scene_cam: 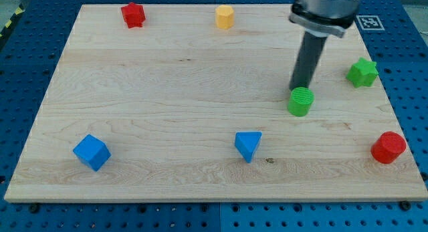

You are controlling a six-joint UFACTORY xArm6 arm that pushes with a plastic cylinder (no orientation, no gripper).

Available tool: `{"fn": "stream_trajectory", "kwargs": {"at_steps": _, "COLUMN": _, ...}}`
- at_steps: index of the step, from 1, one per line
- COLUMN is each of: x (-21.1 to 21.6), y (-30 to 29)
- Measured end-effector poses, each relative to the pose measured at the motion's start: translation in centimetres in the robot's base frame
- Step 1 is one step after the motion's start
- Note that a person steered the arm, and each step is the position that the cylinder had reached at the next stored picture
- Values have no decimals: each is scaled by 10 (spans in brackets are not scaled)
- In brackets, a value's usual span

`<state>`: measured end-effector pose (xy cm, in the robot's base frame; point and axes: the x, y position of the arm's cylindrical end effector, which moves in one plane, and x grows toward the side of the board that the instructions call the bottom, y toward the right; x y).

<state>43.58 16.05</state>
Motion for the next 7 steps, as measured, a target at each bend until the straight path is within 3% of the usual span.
{"fn": "stream_trajectory", "kwargs": {"at_steps": 2, "x": 55, "y": 43}}
{"fn": "stream_trajectory", "kwargs": {"at_steps": 4, "x": -8, "y": -10}}
{"fn": "stream_trajectory", "kwargs": {"at_steps": 5, "x": -12, "y": -36}}
{"fn": "stream_trajectory", "kwargs": {"at_steps": 7, "x": 75, "y": 28}}
